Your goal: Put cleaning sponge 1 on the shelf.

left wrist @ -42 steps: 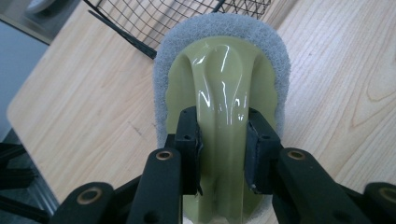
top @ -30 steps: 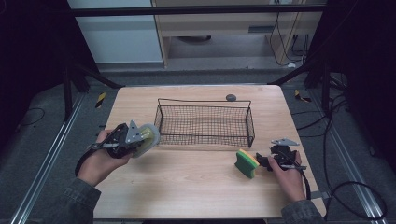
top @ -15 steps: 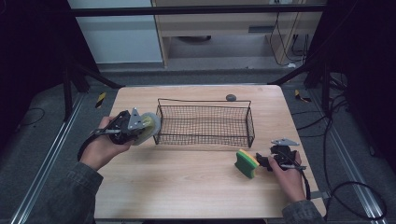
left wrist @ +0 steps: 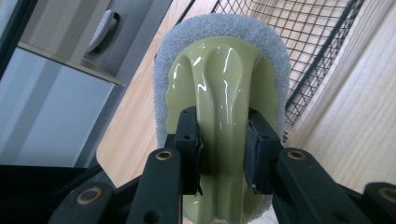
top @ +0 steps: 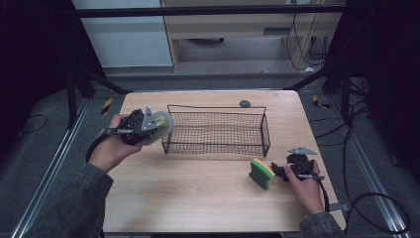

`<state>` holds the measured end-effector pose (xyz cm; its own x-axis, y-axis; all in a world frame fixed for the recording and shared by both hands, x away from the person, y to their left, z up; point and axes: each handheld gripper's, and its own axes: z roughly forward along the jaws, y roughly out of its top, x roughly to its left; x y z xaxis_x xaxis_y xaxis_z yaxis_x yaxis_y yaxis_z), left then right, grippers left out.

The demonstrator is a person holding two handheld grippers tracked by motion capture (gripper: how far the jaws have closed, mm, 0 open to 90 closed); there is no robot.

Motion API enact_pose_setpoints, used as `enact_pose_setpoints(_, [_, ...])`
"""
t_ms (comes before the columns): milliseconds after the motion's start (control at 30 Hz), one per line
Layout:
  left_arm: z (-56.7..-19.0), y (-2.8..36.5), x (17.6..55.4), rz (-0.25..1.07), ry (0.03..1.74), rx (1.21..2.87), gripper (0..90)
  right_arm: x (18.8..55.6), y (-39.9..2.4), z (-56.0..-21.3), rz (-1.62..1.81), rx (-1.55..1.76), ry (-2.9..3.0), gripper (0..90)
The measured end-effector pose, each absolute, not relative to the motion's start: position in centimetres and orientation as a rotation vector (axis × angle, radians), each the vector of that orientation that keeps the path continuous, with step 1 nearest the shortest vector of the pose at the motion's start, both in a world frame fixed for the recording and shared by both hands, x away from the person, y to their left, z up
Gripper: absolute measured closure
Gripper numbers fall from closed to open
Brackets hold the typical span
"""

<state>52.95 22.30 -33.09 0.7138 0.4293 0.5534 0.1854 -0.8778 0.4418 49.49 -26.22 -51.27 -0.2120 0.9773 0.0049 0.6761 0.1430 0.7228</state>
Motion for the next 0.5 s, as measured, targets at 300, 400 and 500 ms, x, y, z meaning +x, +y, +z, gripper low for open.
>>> enact_pose_setpoints(300, [-33.2, 20.9, 54.2, 0.983, 0.466, 2.565, 70.2, 49.5, -26.3, -51.3, 0.84, 1.568, 1.96, 0.6])
enact_pose_setpoints(400, [-33.1, 20.5, 54.6, 0.988, 0.448, 2.565, 70.1, 49.5, -26.3, -51.3, 0.84, 1.568, 1.961, 0.6])
enact_pose_setpoints(500, [-32.9, 20.3, 54.9, 0.985, 0.445, 2.571, 70.1, 49.5, -26.3, -51.3, 0.841, 1.567, 1.961, 0.6])
